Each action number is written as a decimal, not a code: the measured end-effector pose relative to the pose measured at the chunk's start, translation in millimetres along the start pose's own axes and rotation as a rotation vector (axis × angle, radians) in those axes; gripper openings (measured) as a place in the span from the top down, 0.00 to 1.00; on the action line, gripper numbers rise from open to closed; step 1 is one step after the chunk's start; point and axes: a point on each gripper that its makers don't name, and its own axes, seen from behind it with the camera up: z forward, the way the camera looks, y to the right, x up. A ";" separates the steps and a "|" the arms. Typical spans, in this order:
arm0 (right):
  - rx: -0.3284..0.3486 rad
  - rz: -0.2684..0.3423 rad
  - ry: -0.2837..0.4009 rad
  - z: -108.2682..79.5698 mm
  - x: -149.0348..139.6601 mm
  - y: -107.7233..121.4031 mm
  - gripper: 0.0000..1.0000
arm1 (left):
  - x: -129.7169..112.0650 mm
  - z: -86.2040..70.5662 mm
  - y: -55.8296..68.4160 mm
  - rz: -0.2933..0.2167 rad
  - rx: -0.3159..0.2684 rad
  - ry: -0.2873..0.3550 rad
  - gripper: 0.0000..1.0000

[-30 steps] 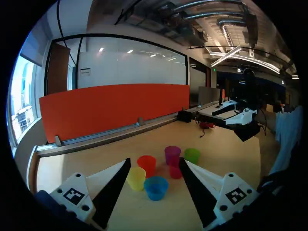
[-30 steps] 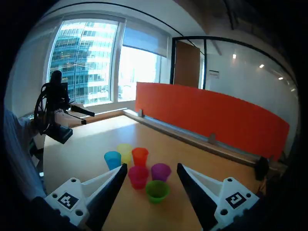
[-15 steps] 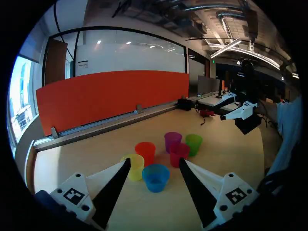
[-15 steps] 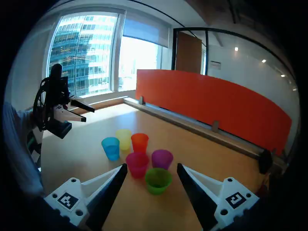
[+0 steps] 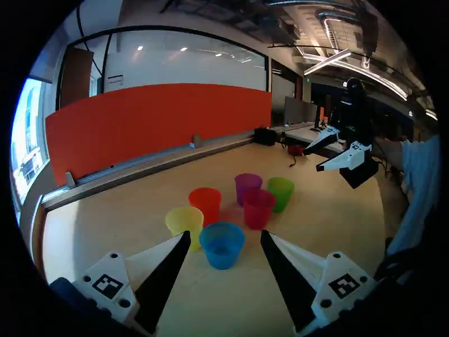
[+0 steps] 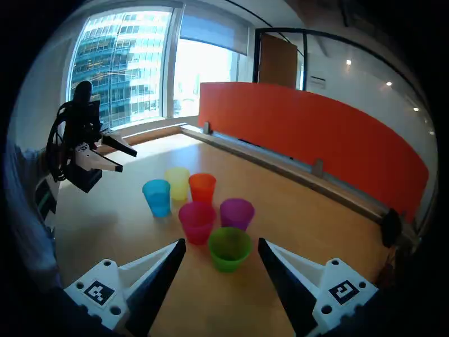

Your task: Pour water

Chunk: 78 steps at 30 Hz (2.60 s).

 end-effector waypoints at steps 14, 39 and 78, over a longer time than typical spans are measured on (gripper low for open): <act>0.003 0.001 -0.073 27.1 -32.1 8.7 0.00 | -36.6 21.2 -3.5 0.003 -0.003 -0.090 0.07; 0.000 0.016 -0.143 72.0 -68.8 15.8 0.00 | -73.7 53.3 -10.9 -0.018 -0.015 -0.169 0.07; 0.024 0.017 -0.147 105.4 -61.3 15.7 0.00 | -61.8 89.3 -2.5 -0.002 -0.057 -0.162 0.07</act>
